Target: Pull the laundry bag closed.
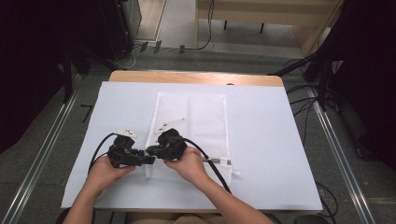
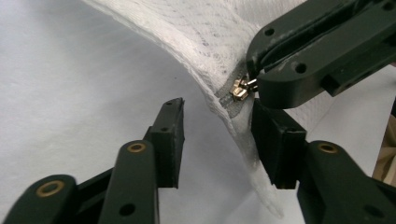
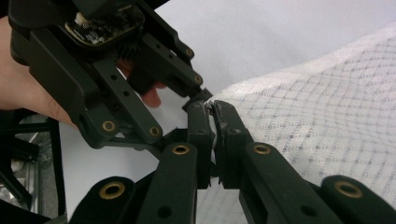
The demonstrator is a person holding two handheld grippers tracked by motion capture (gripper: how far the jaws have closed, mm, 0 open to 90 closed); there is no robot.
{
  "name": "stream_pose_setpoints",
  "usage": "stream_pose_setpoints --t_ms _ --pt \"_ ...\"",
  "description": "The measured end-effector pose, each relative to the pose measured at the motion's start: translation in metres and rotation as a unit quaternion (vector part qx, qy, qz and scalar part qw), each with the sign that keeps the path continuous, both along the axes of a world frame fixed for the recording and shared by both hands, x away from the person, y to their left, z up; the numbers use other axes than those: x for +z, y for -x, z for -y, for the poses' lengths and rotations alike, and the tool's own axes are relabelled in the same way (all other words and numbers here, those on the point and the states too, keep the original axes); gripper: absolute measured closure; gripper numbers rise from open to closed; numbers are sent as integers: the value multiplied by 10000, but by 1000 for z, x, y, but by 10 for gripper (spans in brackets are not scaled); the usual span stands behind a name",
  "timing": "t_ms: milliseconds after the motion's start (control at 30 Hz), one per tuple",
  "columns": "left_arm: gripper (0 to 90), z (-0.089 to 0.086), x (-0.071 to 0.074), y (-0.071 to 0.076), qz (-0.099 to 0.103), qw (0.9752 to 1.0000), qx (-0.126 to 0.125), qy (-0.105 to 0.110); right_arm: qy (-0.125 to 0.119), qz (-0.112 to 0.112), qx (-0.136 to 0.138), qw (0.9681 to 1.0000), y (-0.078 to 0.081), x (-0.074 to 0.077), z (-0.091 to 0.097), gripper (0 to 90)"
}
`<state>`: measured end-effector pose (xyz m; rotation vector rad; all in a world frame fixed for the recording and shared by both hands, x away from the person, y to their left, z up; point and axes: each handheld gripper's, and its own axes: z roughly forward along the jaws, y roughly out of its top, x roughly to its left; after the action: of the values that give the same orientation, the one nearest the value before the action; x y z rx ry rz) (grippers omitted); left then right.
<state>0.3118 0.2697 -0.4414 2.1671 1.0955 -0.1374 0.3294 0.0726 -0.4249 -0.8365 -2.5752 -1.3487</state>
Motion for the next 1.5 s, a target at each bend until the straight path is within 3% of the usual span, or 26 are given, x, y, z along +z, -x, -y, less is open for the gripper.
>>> stream_pose_setpoints --t_ms 533,1333,1500 --pt "861 3 1 -1 -114 9999 -61 71 -39 -4 117 9999 0 2 3 875" --pt "886 4 2 1 -132 9998 -109 -140 116 58 272 9995 -4 -12 6 881" --pt "888 2 2 0 -165 9997 -130 -78 96 59 271 9996 -5 -14 8 882"
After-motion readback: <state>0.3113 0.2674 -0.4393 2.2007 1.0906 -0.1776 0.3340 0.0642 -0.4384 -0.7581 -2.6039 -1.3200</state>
